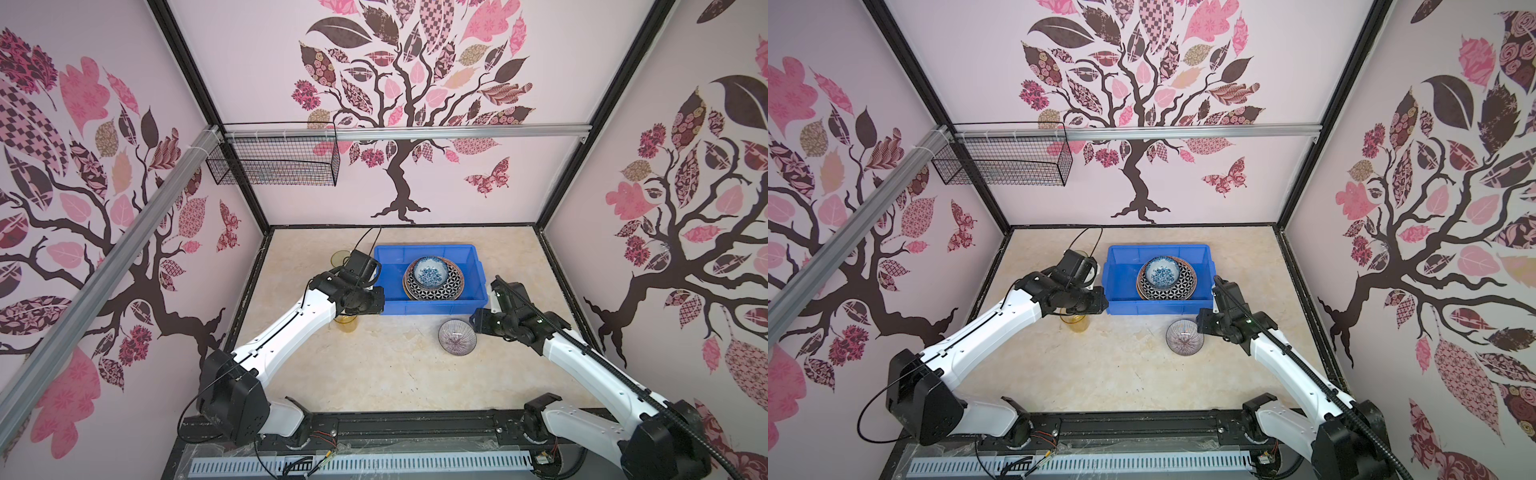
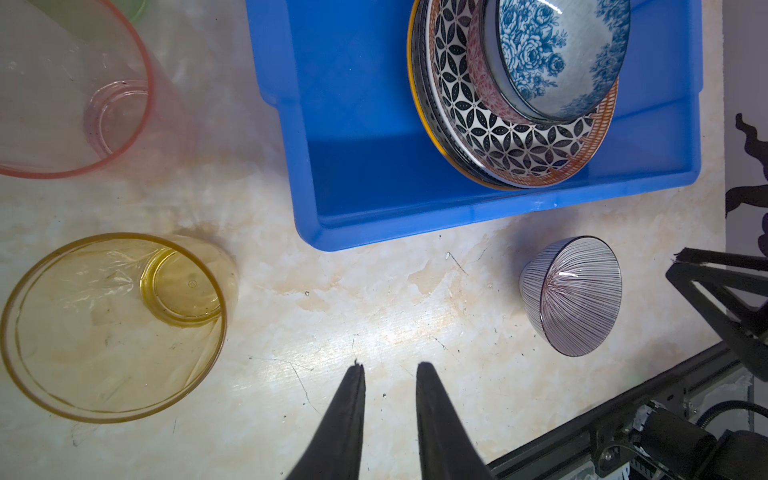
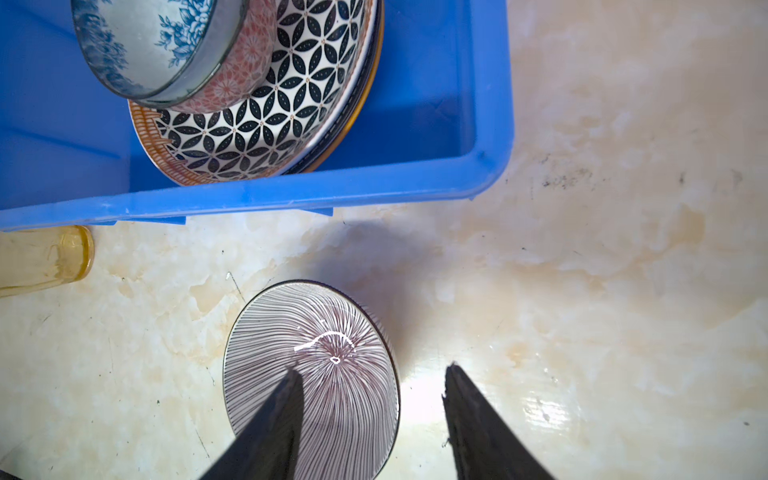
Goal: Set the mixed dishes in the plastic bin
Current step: 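Move the right gripper back toward the purple-striped bowl on the table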
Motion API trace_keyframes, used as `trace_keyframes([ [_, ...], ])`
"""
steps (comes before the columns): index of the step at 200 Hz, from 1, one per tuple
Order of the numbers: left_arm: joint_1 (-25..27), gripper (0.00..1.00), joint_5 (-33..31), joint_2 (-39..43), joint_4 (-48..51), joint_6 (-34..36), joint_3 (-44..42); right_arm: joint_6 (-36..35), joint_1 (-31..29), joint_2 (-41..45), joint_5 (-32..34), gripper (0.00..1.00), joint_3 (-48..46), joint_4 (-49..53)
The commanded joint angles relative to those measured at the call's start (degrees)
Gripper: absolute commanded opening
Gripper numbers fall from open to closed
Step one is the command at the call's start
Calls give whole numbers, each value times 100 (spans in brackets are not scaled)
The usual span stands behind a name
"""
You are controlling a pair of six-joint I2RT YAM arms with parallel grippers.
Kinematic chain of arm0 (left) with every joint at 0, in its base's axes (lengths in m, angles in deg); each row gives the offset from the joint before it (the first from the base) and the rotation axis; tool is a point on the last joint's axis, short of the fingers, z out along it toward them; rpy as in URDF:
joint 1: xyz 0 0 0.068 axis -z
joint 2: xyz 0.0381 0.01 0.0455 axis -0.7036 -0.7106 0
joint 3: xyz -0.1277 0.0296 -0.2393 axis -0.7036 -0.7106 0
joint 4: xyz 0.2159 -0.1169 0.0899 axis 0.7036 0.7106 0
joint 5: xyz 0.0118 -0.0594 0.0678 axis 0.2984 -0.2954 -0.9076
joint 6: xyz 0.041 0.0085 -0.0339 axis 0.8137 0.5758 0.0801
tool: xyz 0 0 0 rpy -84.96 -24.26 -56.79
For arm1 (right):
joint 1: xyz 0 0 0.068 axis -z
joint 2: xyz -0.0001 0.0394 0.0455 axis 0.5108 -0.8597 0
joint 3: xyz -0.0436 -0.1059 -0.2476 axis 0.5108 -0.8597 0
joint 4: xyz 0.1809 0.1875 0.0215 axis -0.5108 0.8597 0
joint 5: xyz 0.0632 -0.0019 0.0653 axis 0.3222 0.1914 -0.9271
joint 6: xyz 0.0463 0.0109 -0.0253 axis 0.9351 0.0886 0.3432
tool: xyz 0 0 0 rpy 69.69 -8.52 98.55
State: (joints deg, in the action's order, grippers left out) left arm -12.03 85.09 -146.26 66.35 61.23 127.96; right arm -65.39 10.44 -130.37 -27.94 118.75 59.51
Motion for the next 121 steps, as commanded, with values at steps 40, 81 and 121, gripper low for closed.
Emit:
trace_keyframes([
  [40, 42, 26, -15, 6, 5, -55, 35, 81, 18, 156, -166, 58, -168, 86],
  [81, 69, 26, -20, -61, 22, -50, 125, 76, 15, 256, -199, 58, -278, 42],
  [121, 116, 26, -2, -147, 14, -58, 219, 82, 16, 240, -232, 58, -377, 18],
])
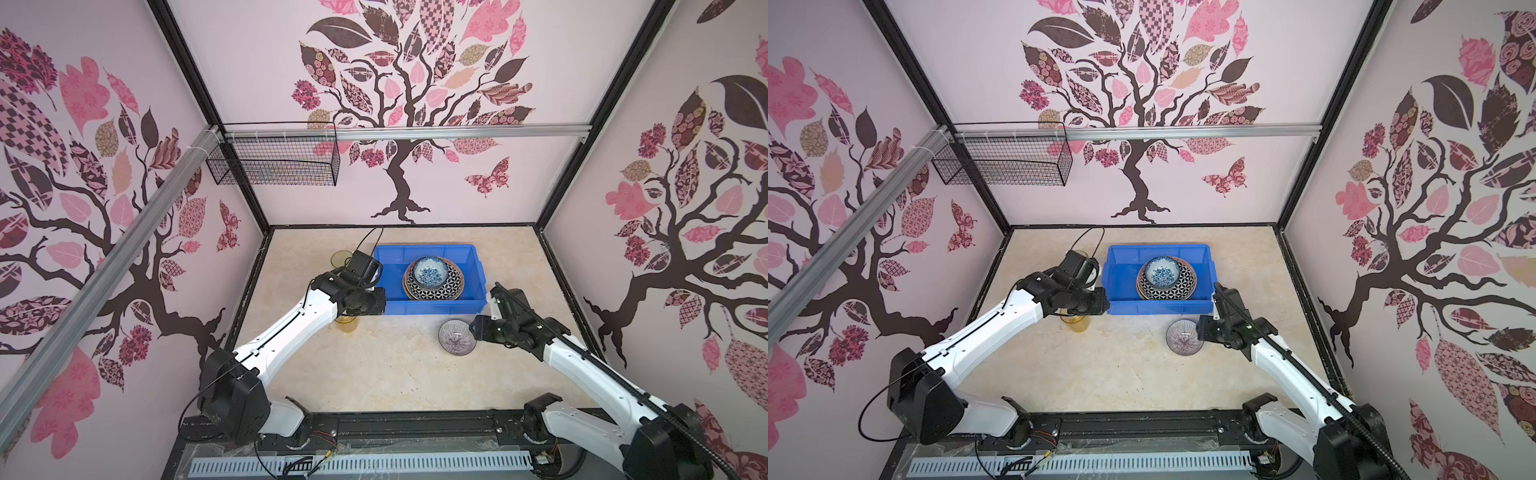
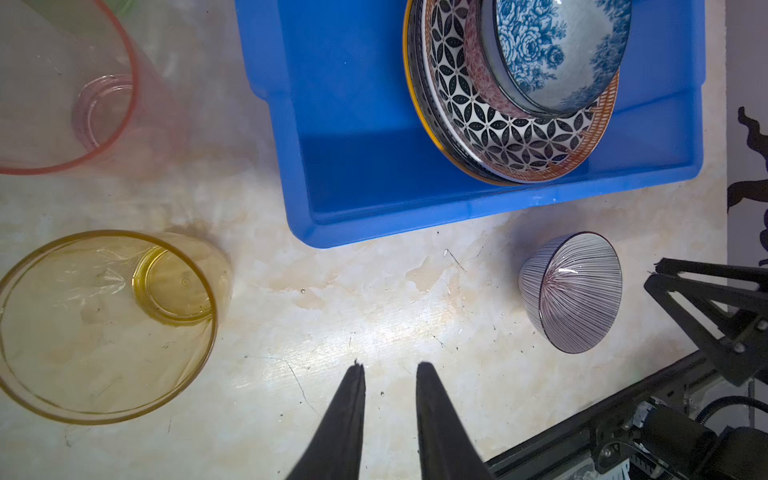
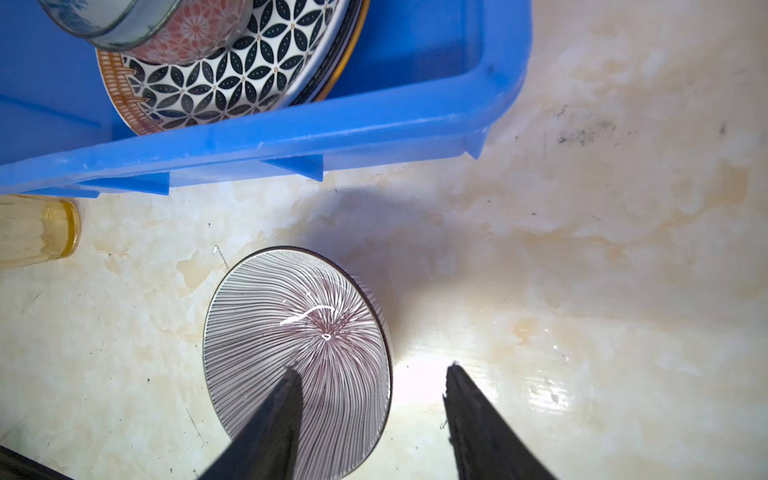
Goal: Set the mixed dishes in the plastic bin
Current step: 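Move the right gripper back toward the purple-striped bowl on the table, then lower the open right gripper around the purple-striped bowl's rim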
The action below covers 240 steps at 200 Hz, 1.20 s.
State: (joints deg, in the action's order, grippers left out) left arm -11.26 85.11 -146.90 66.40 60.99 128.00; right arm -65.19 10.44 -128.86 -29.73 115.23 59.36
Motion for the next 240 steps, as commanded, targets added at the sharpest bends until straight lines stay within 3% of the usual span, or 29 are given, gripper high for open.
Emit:
trace_keyframes([
  [1, 39, 26, -4, -83, 9, -34, 214, 64, 15, 89, -61, 58, -27, 34],
  [240, 66, 26, -123, -10, 90, -52, 38, 385, 6, -150, -106, 51, -493, -242],
])
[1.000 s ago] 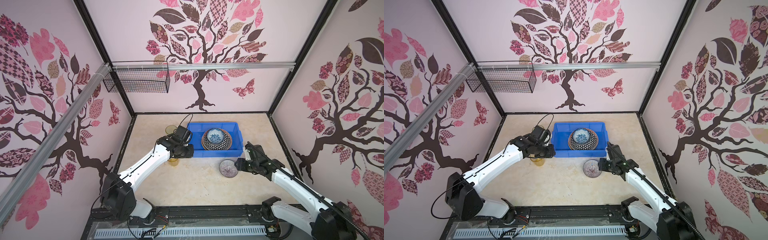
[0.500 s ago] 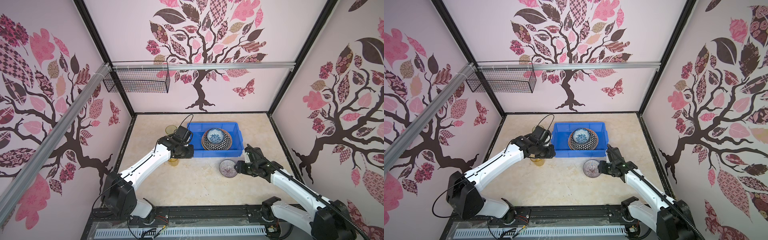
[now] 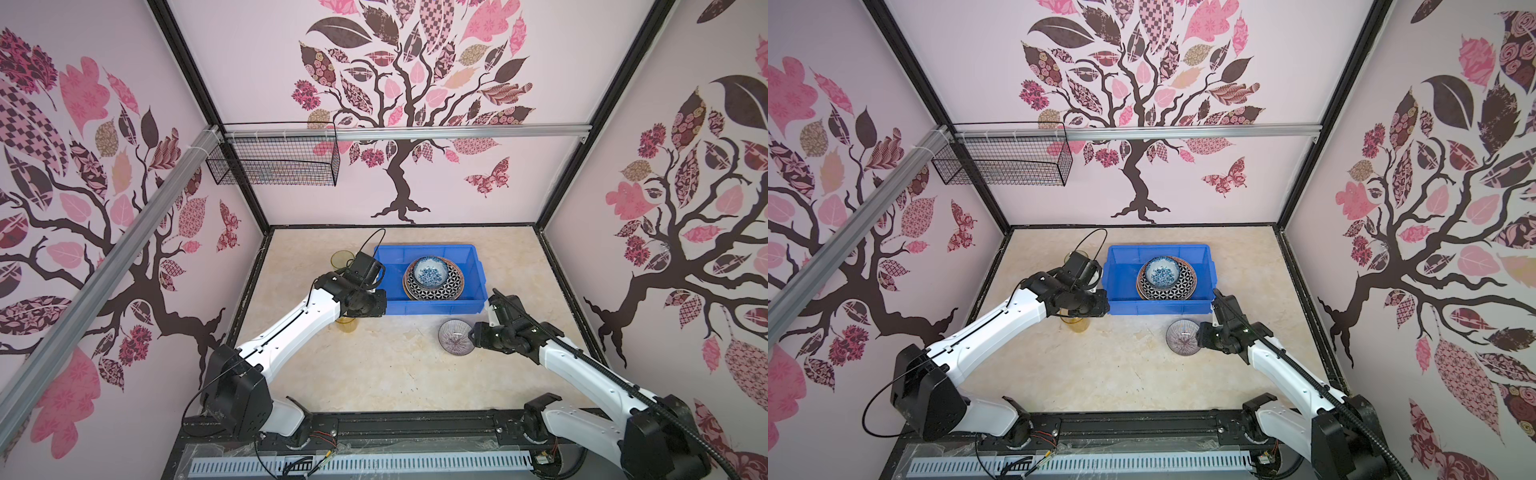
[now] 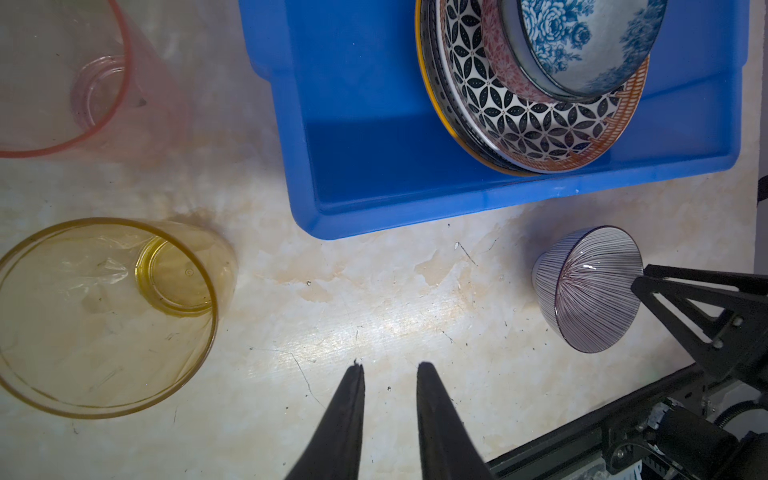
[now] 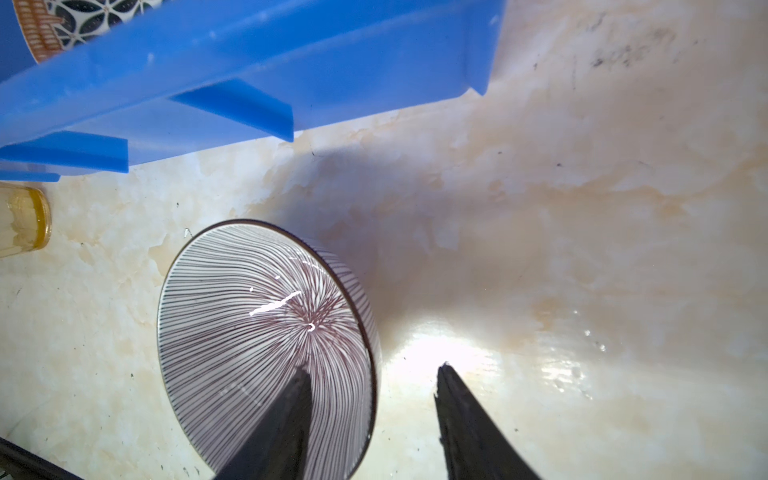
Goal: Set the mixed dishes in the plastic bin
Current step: 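Lower the open right gripper around the purple-striped bowl's rim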
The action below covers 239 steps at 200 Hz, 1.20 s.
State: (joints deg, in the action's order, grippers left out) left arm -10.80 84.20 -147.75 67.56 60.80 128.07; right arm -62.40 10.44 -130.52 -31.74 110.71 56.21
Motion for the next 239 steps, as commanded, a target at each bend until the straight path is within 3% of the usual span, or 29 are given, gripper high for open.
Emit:
trace_keyframes([
  [1, 20, 26, -29, 70, -18, -32, 32, 108, 6, 17, 91, 51, -41, 66],
  [156, 28, 27, -97, 140, 10, -1, 15, 130, -425, -300, 566, 48, 133, 57],
  [239, 24, 27, -132, 190, -24, -19, -96, 128, -439, -330, 757, 39, 171, 58],
])
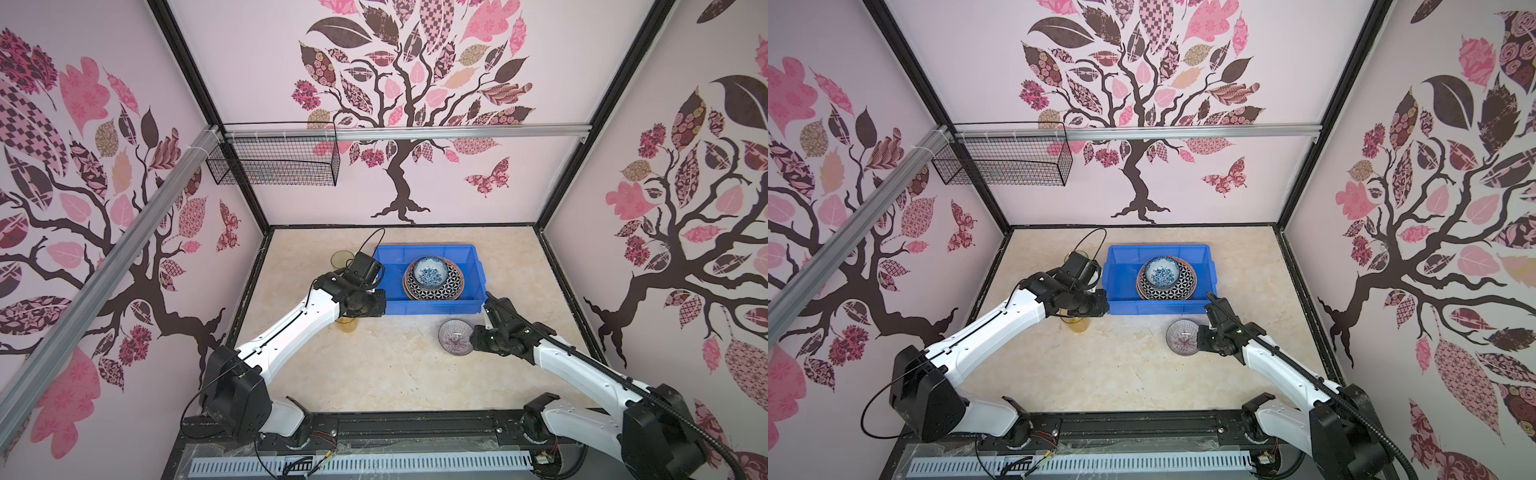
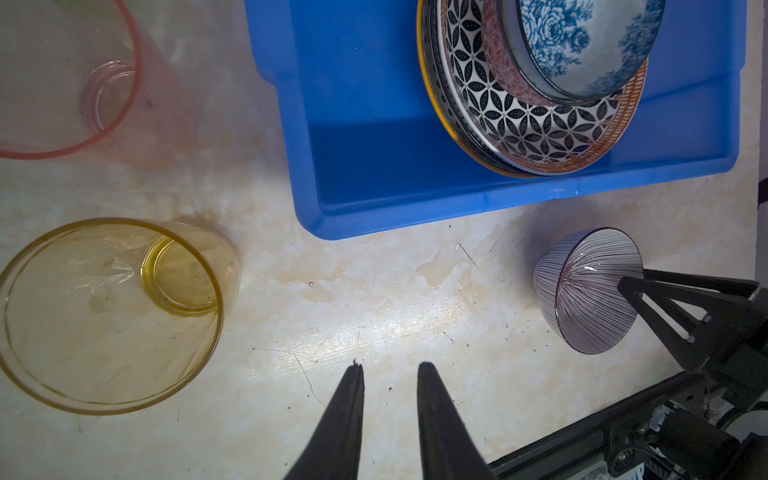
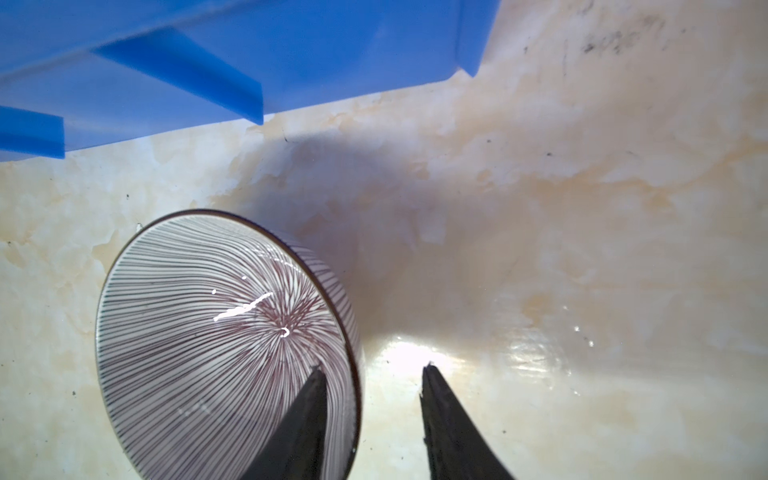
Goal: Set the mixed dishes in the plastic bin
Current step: 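Lower the open right gripper around the purple-striped bowl's rim, then close the right gripper on the purple-striped bowl's rim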
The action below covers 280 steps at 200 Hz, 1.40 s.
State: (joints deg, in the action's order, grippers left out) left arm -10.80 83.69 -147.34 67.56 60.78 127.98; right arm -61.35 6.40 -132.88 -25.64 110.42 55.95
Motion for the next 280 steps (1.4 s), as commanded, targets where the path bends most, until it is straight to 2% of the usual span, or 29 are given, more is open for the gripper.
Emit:
trace_keyframes([
  [1, 22, 27, -82, 148, -22, -19, -89, 18, -36, -92, 150, 39, 203, 85],
  [138, 20, 27, -49, 85, -98, -20, -159, 23, -311, -429, 510, 23, 462, 137],
  [189, 26, 27, -55, 89, -108, -28, -179, 13, -324, -484, 493, 16, 505, 137],
  [244, 21, 27, -82, 129, -93, -28, -187, -12, -328, -606, 461, 14, 566, 172],
  [280, 21, 27, -91, 146, -95, -30, -185, -30, -337, -608, 479, 8, 616, 220],
])
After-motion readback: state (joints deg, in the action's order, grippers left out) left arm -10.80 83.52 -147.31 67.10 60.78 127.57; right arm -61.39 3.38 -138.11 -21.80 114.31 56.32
